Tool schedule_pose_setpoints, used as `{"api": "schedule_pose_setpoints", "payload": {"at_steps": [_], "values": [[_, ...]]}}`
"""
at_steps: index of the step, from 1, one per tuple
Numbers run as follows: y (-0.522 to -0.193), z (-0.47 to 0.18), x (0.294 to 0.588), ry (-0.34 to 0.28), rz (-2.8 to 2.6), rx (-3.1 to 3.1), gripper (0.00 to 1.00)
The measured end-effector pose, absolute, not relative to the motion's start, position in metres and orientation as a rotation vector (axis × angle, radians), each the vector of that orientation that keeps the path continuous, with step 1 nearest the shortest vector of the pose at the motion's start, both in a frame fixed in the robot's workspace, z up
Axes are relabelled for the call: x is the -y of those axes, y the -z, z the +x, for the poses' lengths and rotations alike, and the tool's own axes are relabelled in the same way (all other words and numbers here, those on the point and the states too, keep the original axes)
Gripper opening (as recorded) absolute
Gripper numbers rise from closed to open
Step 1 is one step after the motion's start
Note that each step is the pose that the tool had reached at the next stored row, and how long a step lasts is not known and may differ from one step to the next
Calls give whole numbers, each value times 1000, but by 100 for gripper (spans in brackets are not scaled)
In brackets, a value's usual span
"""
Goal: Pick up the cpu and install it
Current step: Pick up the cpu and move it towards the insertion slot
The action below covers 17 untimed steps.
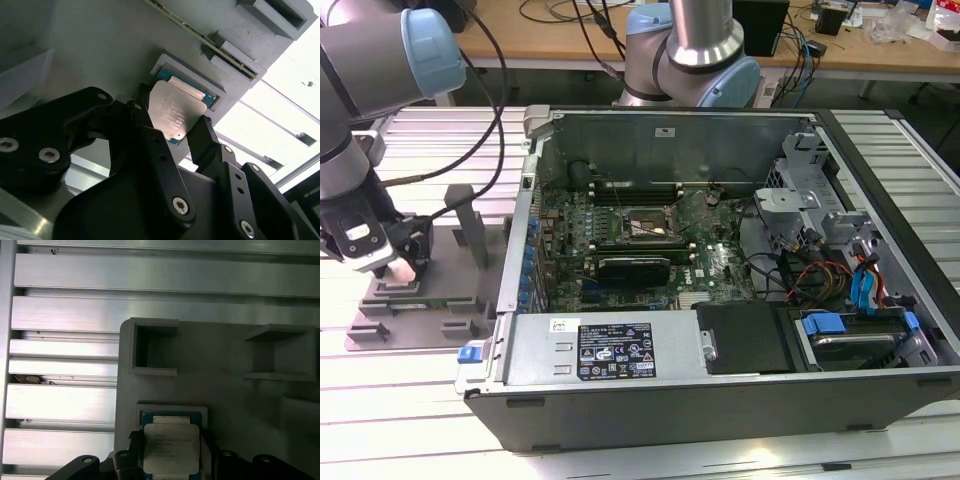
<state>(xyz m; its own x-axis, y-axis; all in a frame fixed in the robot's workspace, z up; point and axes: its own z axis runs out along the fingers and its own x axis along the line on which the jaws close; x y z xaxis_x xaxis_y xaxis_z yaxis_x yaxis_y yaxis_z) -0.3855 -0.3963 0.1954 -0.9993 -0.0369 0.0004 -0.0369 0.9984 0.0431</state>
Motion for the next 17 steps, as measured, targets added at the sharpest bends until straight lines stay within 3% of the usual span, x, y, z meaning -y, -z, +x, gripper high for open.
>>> {"api": "schedule_pose_setpoints", "payload": {"at_steps": [17], "values": [[-247,-384,396,68,58,3139,55]]}}
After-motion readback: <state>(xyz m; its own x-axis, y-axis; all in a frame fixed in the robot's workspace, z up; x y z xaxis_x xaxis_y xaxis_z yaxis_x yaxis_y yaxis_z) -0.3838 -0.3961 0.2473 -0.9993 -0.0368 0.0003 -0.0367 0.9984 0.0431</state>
